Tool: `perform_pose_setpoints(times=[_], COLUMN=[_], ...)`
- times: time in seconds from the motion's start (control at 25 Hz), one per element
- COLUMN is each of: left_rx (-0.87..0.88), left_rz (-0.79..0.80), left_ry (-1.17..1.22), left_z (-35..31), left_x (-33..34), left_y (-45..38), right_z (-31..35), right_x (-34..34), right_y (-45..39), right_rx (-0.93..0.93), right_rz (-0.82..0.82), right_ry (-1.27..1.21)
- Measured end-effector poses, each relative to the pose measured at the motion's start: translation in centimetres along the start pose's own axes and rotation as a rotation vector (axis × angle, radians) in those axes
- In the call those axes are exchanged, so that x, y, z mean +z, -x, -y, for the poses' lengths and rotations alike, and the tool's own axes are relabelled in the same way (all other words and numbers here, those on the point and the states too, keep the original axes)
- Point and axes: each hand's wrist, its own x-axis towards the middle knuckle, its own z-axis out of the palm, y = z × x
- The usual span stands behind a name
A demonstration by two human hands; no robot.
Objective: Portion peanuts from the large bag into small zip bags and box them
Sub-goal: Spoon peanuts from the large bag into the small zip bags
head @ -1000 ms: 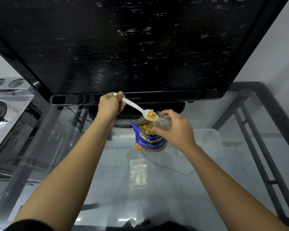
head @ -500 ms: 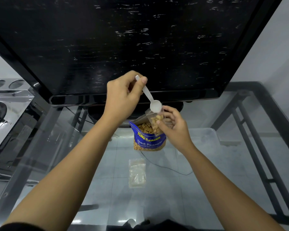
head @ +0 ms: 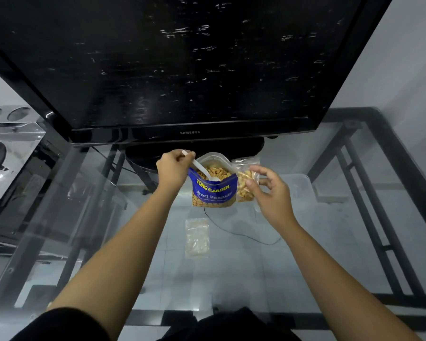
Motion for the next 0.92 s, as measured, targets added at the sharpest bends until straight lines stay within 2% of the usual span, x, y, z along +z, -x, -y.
perform_pose_setpoints(times=[0.08, 0.2, 0.24, 0.28, 0.4, 0.44, 0.56, 0.8, 0.92], left_rx=[-0.010, 0.023, 0.057, 0.110, 0.313, 0.362, 0.384, 0.350, 0.390], left_rz=[-0.069, -0.246, -0.245, -0.182, 0.211, 0.282, 0.284, 0.181, 0.216], left_ry=[-0.032, 0.098, 0.102, 0.030, -0.449, -0.574, -0.764, -0.860, -0.868], left_z=[0.6, 3.0, 4.3, 6.0, 11.1, 12.5, 14.2, 14.0, 13.0], left_x=[-0.1, -0.2, -0.1, -0.1, 0.5, 1.1, 2.3, 3.0, 2.1], left_y=[0.3, 2.4, 3.6, 4.6, 6.7, 6.9, 7.2, 7.8, 7.9], right_z=[-1.0, -3.7, -4.9, -6.1, -9.0, -9.7, -11.1, -11.8, -10.6], right_x=[-0.6, -1.6, -2.1, -2.6, -4.0, -4.4, -5.2, -5.8, -5.9], right_y=[1.0, 3.2, 4.0, 4.8, 6.2, 6.3, 6.4, 6.2, 6.8], right_rx=[0.015, 0.083, 0.110, 0.138, 0.242, 0.276, 0.344, 0.354, 0.275], right_rz=[0.003, 0.005, 0.006, 0.010, 0.038, 0.050, 0.075, 0.184, 0.112], right_ry=[0.020, 0.074, 0.100, 0.127, 0.192, 0.221, 0.329, 0.587, 0.676])
